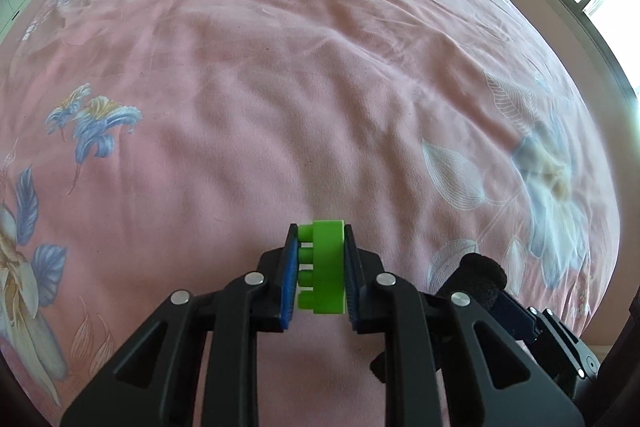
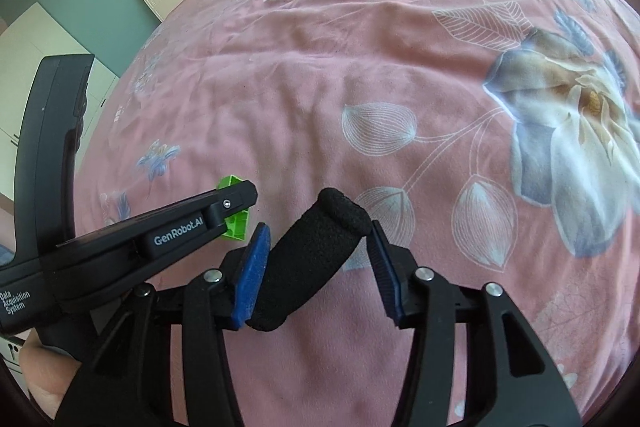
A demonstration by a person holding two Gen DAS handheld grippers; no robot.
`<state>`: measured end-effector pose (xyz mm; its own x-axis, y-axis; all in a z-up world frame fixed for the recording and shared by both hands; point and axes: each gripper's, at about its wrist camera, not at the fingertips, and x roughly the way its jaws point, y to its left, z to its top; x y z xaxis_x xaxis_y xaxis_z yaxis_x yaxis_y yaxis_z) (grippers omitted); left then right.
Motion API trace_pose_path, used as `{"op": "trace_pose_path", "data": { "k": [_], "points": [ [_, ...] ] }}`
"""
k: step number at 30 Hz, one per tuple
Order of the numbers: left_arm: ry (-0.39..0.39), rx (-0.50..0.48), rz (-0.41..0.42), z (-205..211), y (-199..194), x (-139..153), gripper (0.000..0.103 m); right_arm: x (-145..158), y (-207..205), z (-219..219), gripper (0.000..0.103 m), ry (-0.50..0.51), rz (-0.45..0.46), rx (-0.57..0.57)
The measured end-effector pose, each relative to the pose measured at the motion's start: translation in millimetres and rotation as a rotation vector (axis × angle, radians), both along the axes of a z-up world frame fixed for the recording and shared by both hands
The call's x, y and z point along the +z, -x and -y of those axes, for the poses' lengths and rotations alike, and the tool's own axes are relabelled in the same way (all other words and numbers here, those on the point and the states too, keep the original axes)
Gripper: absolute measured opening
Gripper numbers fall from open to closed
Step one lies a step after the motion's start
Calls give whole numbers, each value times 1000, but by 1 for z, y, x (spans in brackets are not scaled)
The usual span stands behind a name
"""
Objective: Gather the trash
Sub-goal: 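Carry the green block and black roller with both grippers over the bin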
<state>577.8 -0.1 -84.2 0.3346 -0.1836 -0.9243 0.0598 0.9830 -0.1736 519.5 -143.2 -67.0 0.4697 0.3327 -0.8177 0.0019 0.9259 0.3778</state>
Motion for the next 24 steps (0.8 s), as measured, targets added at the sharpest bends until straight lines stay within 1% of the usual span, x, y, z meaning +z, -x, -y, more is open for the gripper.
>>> {"op": "trace_pose_path", "data": {
  "k": [4, 10, 13, 17, 24],
  "points": [
    [-44, 9, 39, -14, 24, 27, 23, 27, 18, 4, 51, 49, 42, 59],
    [-106, 22, 113, -35, 71, 81, 23, 75, 51, 7, 51, 122, 114, 145],
    [-151, 8, 163, -38, 102, 110, 23, 104, 71, 5, 51, 172, 161, 181],
    [-231, -11, 235, -39, 147, 148, 23, 144, 102, 2, 51, 226, 229, 224],
    [-284, -29, 338, -44, 223, 203, 23, 211, 162, -8, 51, 313, 354, 306]
  ]
}}
